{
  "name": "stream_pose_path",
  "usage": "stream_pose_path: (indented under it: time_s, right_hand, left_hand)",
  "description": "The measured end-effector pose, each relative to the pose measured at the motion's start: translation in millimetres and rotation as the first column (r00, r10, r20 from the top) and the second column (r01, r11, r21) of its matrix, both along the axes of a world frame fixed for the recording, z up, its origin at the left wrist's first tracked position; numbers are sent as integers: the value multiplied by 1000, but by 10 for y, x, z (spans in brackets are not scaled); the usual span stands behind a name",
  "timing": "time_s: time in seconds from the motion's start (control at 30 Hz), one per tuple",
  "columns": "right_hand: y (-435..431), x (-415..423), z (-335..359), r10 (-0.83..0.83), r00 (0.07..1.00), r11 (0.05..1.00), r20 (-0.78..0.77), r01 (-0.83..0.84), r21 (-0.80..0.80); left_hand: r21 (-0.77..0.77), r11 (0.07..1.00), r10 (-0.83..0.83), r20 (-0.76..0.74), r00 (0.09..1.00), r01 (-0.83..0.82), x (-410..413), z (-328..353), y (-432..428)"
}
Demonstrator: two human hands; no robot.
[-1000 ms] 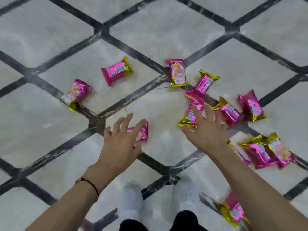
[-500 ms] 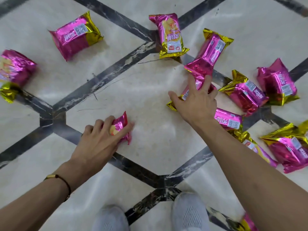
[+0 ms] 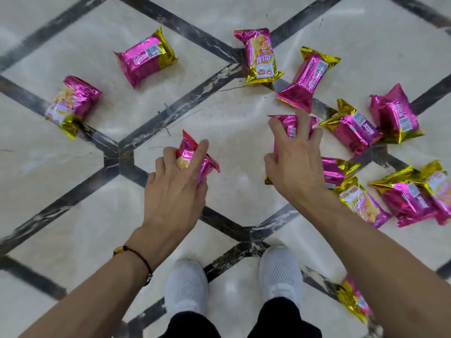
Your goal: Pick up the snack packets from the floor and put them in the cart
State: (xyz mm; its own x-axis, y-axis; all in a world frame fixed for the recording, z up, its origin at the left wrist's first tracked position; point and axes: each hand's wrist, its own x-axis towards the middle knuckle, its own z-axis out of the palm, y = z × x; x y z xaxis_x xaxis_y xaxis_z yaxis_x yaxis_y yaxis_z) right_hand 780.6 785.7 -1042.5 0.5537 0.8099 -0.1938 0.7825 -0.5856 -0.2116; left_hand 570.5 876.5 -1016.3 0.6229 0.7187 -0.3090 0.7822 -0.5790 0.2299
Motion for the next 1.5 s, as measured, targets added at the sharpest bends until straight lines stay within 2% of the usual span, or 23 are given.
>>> stream_pose_path:
  time_s: [0.17,0.37,0.47,0.57,0.67,0.87,1.0,1.17,1.33,1.5]
  right_hand:
    - [-107,-1,1183,14,1000,1000,19,-14,16]
    - [-99,224,3169,25,998,997,50,-28,73]
    - [-80,389,4174,19,996,997,88,-26,73]
    - [-50,490,5080,4,995,995,95,-14,103]
    - [87,549,5975,29,992,988,121,-47,150]
    - [119,572,7748,-24,978,966,207,-30,256]
    - [-73,562,8575,-54,969,951,241,-24,310]
    - [-465,396,9180,-170,934,931,316,47,361]
    - [-910,55,9608,-354,859,902,369,210,377]
    - [-1434,-335,9919,-547,732,826,406,394,402]
  left_hand:
    - [27,989,144,40,989,-145,52,1146,99]
    - [69,957,268,164,949,-283,290,3071,425]
    - [109,958,232,257,938,-266,524,4118,559]
    - [95,946,265,317,911,-309,720,5137,578]
    - [156,963,155,346,925,-220,850,6123,454]
    - [246,938,138,382,914,-245,931,7710,488]
    - [274,927,135,394,909,-256,833,8435,524]
    - [267,940,68,460,885,-211,716,9042,395]
    - [196,977,-42,575,817,-88,751,9357,191]
    - [207,972,-221,630,744,113,810,9624,-80]
